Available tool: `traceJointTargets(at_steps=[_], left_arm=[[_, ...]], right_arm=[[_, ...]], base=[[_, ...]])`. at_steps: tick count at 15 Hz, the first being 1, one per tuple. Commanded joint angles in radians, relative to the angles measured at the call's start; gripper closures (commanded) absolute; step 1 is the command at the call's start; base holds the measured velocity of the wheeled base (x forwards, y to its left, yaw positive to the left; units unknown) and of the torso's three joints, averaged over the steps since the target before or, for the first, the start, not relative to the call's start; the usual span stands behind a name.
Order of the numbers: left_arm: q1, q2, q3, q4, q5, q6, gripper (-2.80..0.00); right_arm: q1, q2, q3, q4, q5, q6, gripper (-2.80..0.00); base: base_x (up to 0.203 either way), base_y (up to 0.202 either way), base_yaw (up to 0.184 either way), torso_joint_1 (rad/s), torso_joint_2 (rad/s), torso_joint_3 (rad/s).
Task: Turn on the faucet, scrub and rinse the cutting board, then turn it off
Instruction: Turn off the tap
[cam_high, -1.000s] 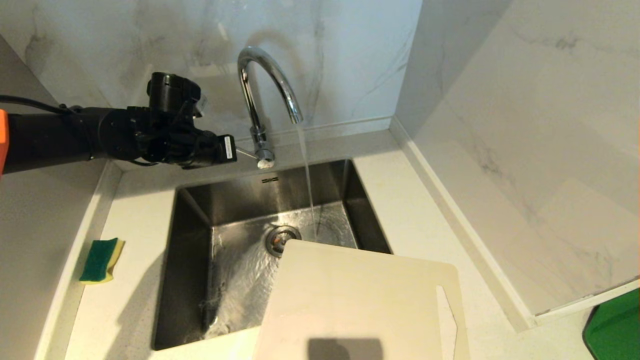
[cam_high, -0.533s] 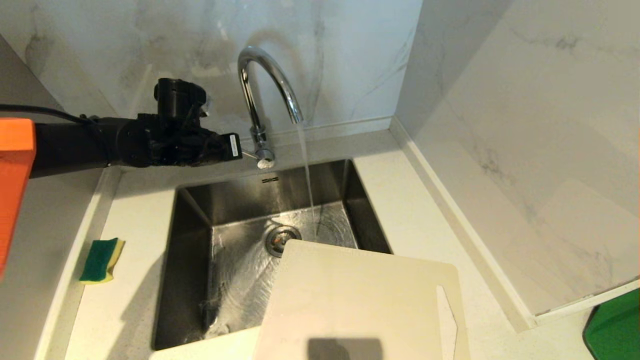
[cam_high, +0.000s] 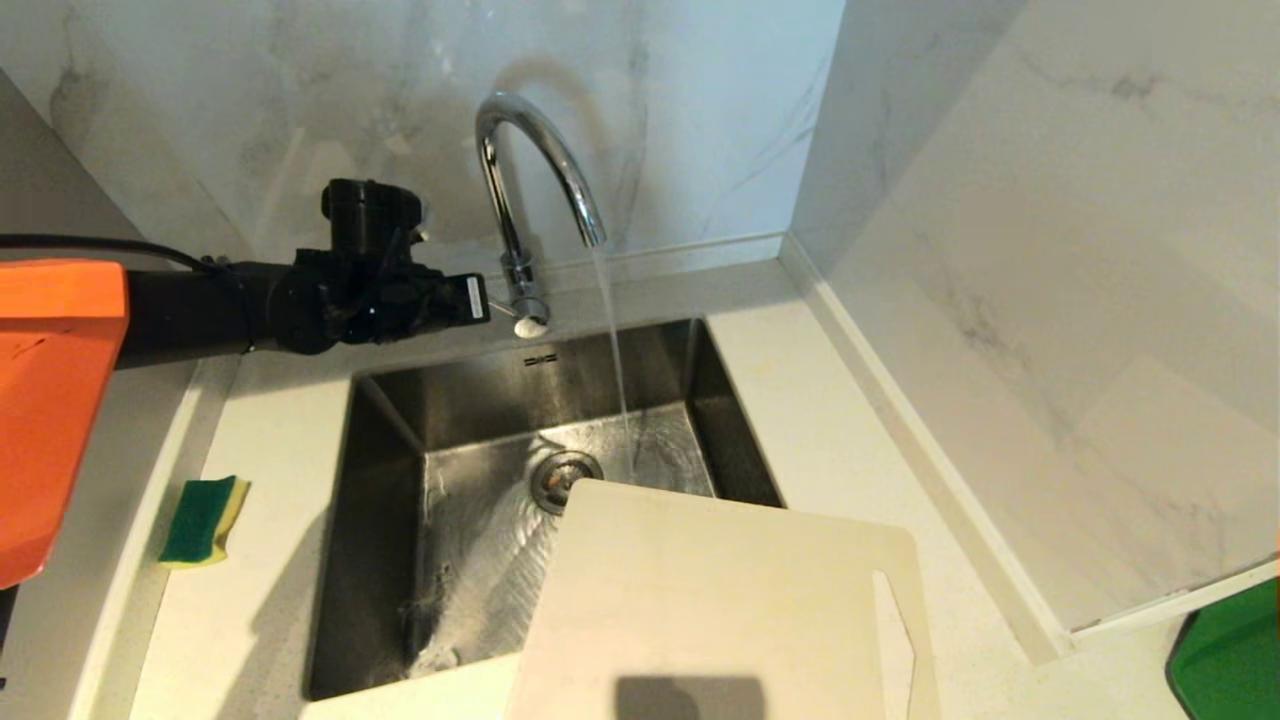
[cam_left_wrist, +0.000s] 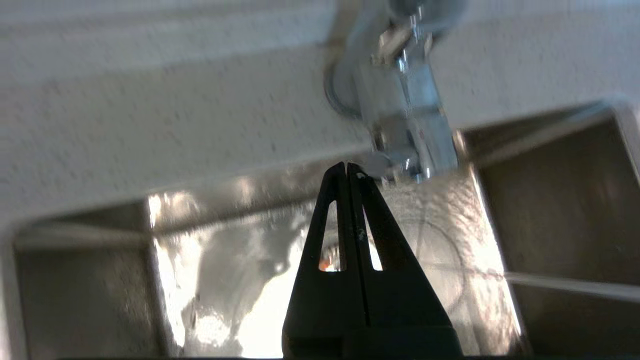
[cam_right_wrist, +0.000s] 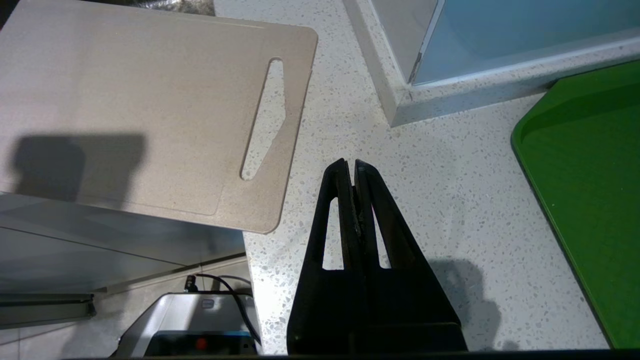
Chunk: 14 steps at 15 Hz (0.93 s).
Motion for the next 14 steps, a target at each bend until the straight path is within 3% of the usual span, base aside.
traceJointTargets(at_steps=[1, 9, 13, 14], left_arm=[[0.007, 0.008, 0.0, -0.048, 0.001, 0.001, 0.0], [0.007, 0.006, 0.0, -0.081, 0.004, 0.001, 0.0], [0.007, -0.052, 0.01, -0.023, 0.163, 0.002, 0.0], [0.007, -0.101, 0.023, 0.015, 0.175, 0.002, 0.0]], right_arm=[[0.0, 0.001, 0.0, 0.001, 0.0, 0.0, 0.0], [0.0, 0.001, 0.0, 0.001, 0.001, 0.0, 0.0], [0.0, 0.001, 0.0, 0.001, 0.001, 0.0, 0.0], [0.0, 0.001, 0.0, 0.001, 0.0, 0.0, 0.0]], base=[[0.0, 0.0, 0.0, 0.0, 0.0, 0.0], [0.0, 0.0, 0.0, 0.0, 0.0, 0.0], [0.0, 0.0, 0.0, 0.0, 0.0, 0.0], [0.0, 0.0, 0.0, 0.0, 0.0, 0.0]])
